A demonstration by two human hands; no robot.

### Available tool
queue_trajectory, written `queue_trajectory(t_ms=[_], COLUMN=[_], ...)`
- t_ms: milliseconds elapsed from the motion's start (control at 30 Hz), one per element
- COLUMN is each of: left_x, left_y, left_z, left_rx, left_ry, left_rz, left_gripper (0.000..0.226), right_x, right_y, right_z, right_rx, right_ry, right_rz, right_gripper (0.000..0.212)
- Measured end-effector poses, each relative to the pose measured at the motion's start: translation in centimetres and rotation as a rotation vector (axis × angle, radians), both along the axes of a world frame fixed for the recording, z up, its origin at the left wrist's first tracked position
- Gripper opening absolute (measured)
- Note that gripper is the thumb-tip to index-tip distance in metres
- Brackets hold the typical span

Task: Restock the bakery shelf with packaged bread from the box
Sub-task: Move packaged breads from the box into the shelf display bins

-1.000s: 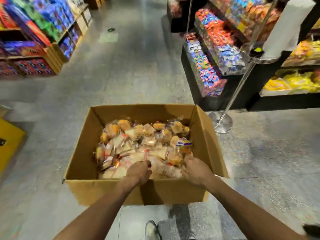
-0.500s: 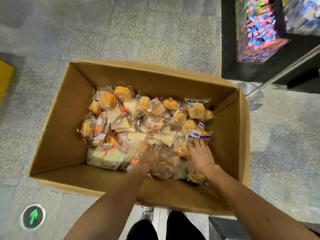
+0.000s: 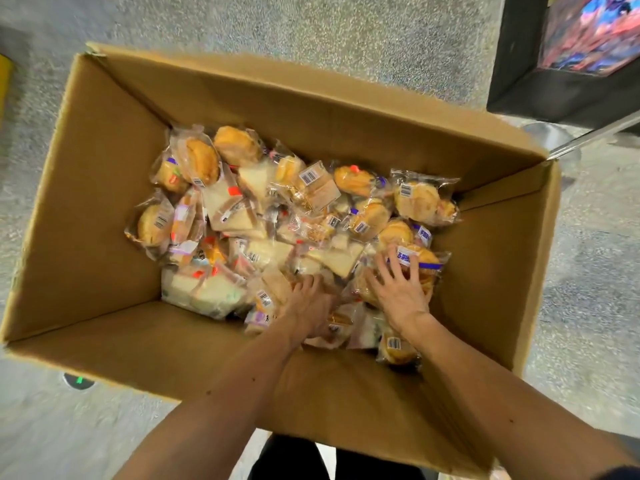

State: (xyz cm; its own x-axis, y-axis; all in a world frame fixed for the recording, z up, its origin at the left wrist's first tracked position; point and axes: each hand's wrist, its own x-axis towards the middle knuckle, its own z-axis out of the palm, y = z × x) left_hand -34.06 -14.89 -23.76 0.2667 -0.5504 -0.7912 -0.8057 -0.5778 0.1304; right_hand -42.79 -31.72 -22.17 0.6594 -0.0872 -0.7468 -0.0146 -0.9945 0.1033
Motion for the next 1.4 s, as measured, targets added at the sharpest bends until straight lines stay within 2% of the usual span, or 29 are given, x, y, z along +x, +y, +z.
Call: queue_trajectory(t_ms=[167, 333, 433, 533, 600, 700, 767, 900, 1033, 1067, 1133, 1200, 1267, 1367, 1400], left_x=[0.1, 0.6, 1.6, 2.6, 3.3, 3.9, 4.1, 4.5, 4.3, 4.0, 4.0, 3.6, 3.2, 2.2, 1.5], left_y=[0.4, 2.6, 3.2, 4.3, 5.4, 6.4, 6.9, 7.8, 9.1, 9.4, 9.6, 10.2, 10.4, 9.9, 9.6], left_z=[0.3, 0.0, 1.0, 2.0, 3.2, 5.5, 7.5, 11.4, 15.9, 17.8, 19.7, 22.5, 25.0, 29.2, 31.1], left_rx=[-0.035, -0.148, -0.083, -0.081, -0.133, -0.255, -0.325, -0.377, -0.461, -0.493, -0.530, -0.595, -0.667, -0.742, -0.761], left_ry=[-0.006, 0.123, 0.180, 0.258, 0.314, 0.370, 0.422, 0.441, 0.478, 0.485, 0.520, 0.546, 0.562, 0.619, 0.653], left_rz=[-0.029, 0.055, 0.148, 0.313, 0.467, 0.660, 0.762, 0.769, 0.773, 0.764, 0.784, 0.762, 0.770, 0.724, 0.709], left_gripper=[0.077, 0.089, 0.094, 0.078, 0.067, 0.048, 0.049, 0.061, 0.041, 0.044, 0.048, 0.027, 0.027, 0.031, 0.025], right_x=[0.0, -0.2, -0.7, -1.1, -1.1, -1.1, -1.2, -2.2, -4.2, -5.0, -5.9, -7.5, -8.9, -11.7, -12.8], right_y=[0.4, 0.6, 0.6, 0.8, 1.3, 2.2, 2.8, 4.4, 6.3, 6.9, 7.6, 8.8, 9.7, 10.6, 11.0], right_z=[-0.2, -0.2, 0.3, 0.9, 1.6, 4.0, 6.2, 10.8, 15.6, 16.9, 18.9, 21.2, 24.2, 28.2, 29.7], right_rx=[-0.001, 0.023, 0.034, 0.100, 0.190, 0.343, 0.401, 0.526, 0.607, 0.648, 0.767, 0.814, 0.919, 1.168, 1.252], right_ry=[-0.042, -0.049, -0.074, -0.116, -0.144, -0.168, -0.182, -0.243, -0.399, -0.459, -0.524, -0.662, -0.786, -0.878, -0.916], right_rz=[0.007, 0.012, 0.007, -0.065, -0.182, -0.527, -0.675, -0.890, -1.176, -1.275, -1.444, -1.571, -1.695, -1.791, -1.813], right_gripper=[0.083, 0.067, 0.066, 0.074, 0.075, 0.085, 0.091, 0.093, 0.116, 0.113, 0.081, 0.061, 0.063, 0.086, 0.079])
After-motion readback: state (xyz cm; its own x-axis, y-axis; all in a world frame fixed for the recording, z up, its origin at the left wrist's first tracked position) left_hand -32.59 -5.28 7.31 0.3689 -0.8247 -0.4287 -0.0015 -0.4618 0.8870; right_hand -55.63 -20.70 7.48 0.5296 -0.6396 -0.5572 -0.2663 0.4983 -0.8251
